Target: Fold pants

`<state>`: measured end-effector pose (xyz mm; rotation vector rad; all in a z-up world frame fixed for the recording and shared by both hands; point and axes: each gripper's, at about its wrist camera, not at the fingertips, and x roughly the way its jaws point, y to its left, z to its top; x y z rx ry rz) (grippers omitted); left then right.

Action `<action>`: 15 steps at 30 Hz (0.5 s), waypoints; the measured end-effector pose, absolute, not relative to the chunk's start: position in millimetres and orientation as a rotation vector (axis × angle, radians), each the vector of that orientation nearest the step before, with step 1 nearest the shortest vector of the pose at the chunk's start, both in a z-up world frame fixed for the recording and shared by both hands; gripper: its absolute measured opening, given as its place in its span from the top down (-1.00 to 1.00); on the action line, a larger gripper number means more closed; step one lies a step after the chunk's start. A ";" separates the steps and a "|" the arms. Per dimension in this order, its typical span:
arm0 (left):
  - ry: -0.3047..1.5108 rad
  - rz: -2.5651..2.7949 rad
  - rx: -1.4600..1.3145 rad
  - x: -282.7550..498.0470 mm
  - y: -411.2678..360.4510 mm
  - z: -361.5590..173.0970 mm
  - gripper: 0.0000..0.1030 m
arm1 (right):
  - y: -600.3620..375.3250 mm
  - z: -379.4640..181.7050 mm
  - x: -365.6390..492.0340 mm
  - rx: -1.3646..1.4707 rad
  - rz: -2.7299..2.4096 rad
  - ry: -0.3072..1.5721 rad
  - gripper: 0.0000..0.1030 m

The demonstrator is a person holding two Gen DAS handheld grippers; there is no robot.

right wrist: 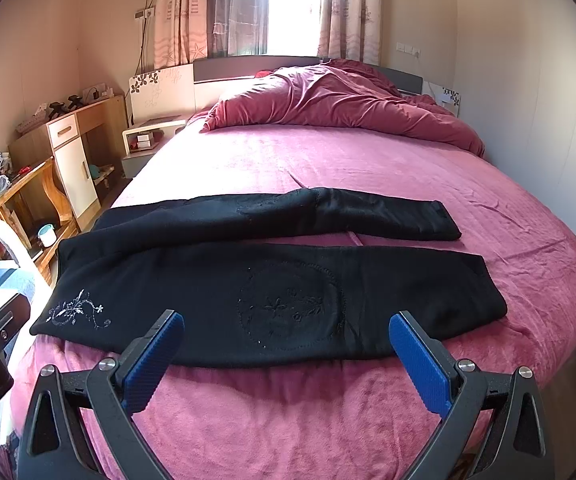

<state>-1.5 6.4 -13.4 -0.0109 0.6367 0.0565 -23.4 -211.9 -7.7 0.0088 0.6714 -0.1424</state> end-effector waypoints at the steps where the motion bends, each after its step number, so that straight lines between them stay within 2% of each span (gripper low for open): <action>1: 0.638 0.053 -0.011 -1.5 6.6 -13.7 -0.52 | -212.0 -7.7 -23.5 0.009 -0.142 0.671 -1.00; 15: 0.649 0.062 -0.013 -0.9 10.6 -19.1 -0.52 | -210.3 -10.6 -24.4 0.006 -0.140 0.679 -1.00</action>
